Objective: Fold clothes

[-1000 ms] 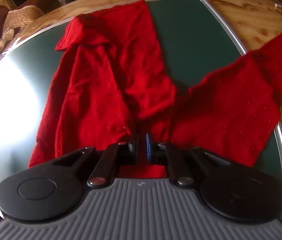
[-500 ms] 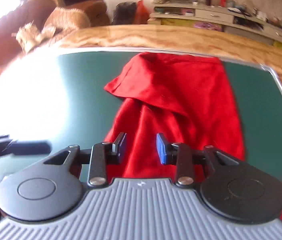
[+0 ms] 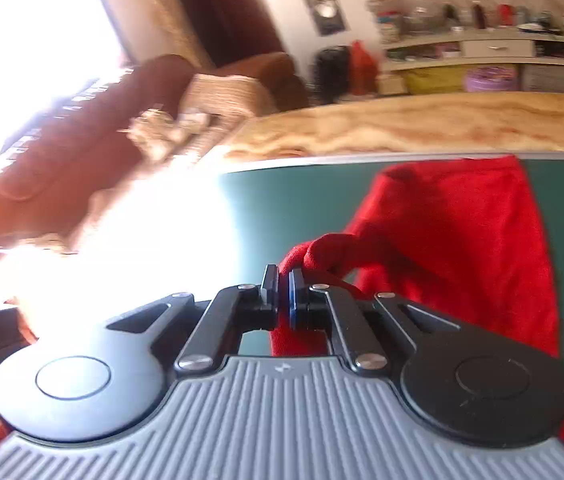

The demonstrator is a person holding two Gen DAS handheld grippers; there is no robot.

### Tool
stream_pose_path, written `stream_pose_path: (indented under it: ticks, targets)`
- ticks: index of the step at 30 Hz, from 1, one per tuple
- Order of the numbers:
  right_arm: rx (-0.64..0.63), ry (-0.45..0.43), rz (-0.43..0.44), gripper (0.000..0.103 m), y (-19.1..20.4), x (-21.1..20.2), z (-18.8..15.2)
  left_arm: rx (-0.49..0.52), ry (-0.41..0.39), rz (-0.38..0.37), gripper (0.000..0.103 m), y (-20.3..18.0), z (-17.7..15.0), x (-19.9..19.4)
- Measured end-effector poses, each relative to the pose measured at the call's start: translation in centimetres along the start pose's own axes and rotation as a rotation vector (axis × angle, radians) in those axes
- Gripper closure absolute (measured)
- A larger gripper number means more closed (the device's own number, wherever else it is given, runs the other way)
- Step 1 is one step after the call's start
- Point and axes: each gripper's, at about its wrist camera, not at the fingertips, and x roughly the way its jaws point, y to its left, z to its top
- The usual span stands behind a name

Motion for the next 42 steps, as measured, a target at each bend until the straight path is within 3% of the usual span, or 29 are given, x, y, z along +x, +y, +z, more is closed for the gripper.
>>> stream_pose_path:
  ticks: [2, 4, 5, 9, 12, 14, 20, 23, 25, 27, 29, 32, 34, 39, 42]
  targets:
    - [-0.012, 0.036, 0.148, 0.096, 1.1, -0.1, -0.2, -0.091, -0.031, -0.093, 0.022, 1.2, 0.4, -0.6]
    - [-0.028, 0.107, 0.187, 0.096, 1.6, 0.7, -1.2, -0.145, -0.054, -0.102, 0.021, 2.2, 0.9, -1.0]
    - [-0.032, 0.141, 0.173, 0.096, 1.5, 1.0, -1.8, -0.149, -0.054, -0.096, 0.021, 2.5, 1.0, -1.2]
    - [0.002, 0.304, -0.039, 0.096, -0.4, 1.6, -5.8, -0.133, -0.015, -0.068, 0.02, 3.5, 0.8, -0.9]
    - [0.032, 0.365, -0.175, 0.096, -2.0, 0.9, -8.2, -0.149, 0.022, -0.056, 0.021, 4.0, 0.4, 1.0]
    - [0.077, 0.352, -0.178, 0.095, -2.7, -0.4, -8.8, -0.147, 0.047, -0.041, 0.021, 3.9, 0.1, 2.3]
    - [0.028, 0.346, -0.26, 0.095, -1.8, -2.8, -9.8, -0.153, 0.101, -0.008, 0.024, 2.1, -0.3, 6.3]
    - [0.03, 0.33, -0.27, 0.095, -1.6, -3.3, -10.4, -0.097, 0.067, 0.067, 0.028, 0.7, 0.0, 7.8]
    - [0.035, 0.314, -0.271, 0.095, -1.5, -3.4, -10.7, -0.074, 0.089, 0.097, 0.039, -0.1, 0.2, 8.8]
    - [0.035, 0.297, -0.275, 0.094, -1.4, -3.4, -10.6, -0.08, 0.107, 0.101, 0.079, -0.1, 0.1, 9.5]
    - [0.035, 0.262, -0.277, 0.083, -1.3, -3.7, -10.5, -0.087, 0.108, 0.111, 0.093, 0.1, -0.2, 9.6]
    - [0.038, 0.186, -0.279, 0.062, -1.0, -4.8, -10.3, -0.087, 0.06, 0.117, 0.099, 0.4, -0.3, 7.8]
    - [0.039, 0.135, -0.28, 0.055, -0.9, -5.6, -10.2, -0.066, 0.005, 0.153, 0.1, 0.7, 0.3, 5.4]
    - [0.089, 0.043, -0.28, 0.053, -1.5, -7.4, -10.1, -0.041, -0.166, 0.343, 0.1, 2.9, 2.8, -4.3]
    - [0.102, 0.065, -0.202, 0.053, -1.8, -7.2, -10.6, 0.01, -0.232, 0.504, 0.1, 4.5, 4.4, -10.4]
